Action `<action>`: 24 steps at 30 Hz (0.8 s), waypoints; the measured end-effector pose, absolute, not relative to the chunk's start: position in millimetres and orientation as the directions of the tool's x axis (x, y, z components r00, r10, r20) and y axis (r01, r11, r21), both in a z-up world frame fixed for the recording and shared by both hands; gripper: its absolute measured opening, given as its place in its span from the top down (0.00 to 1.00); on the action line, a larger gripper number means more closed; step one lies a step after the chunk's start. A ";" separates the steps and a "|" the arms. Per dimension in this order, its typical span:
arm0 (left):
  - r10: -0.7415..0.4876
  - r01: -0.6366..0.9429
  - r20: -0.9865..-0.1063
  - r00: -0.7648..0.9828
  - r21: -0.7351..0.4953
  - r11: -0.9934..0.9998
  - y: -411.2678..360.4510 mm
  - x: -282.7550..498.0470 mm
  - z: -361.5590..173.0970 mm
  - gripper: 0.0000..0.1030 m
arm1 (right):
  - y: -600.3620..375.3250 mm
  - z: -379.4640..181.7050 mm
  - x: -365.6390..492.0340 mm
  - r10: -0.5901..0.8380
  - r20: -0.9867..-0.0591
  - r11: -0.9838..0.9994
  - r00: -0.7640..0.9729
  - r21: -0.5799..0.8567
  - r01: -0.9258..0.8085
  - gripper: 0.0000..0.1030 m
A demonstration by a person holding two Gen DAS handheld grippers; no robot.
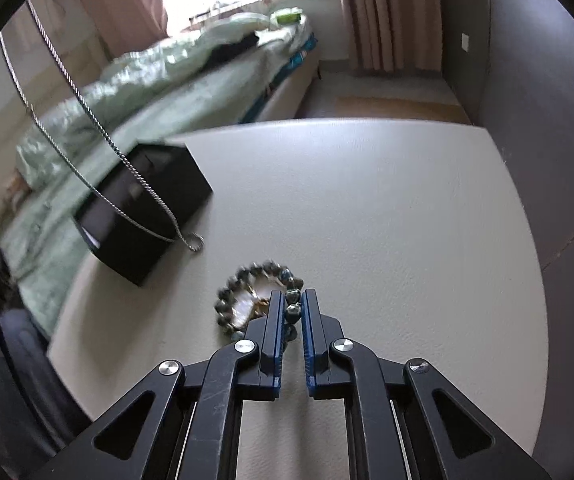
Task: Organize jewelry
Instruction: 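Carry the bead bracelet toward the box with the right gripper while the left holds the chain up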
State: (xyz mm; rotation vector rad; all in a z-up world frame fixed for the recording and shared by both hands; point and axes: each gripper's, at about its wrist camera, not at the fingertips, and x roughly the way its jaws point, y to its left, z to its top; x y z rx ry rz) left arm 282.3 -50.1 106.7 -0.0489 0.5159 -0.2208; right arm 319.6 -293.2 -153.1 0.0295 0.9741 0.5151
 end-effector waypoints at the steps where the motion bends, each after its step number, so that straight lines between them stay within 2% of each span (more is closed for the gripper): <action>1: -0.227 0.198 -0.486 0.844 -0.111 0.974 -46.8 283.3 109.7 0.98 | -295.3 -150.5 319.2 0.443 -0.772 0.876 0.456 0.265 -0.403 0.91; 13: -0.254 0.191 -0.494 0.832 -0.175 0.966 -15.6 286.2 135.7 0.98 | -294.2 -106.7 298.9 0.588 -0.597 0.805 0.546 0.367 -0.465 0.91; 24: -0.229 0.172 -0.476 0.849 -0.161 0.972 0.2 285.6 171.3 0.98 | -285.9 -95.4 297.2 0.635 -0.524 0.772 0.567 0.408 -0.487 0.91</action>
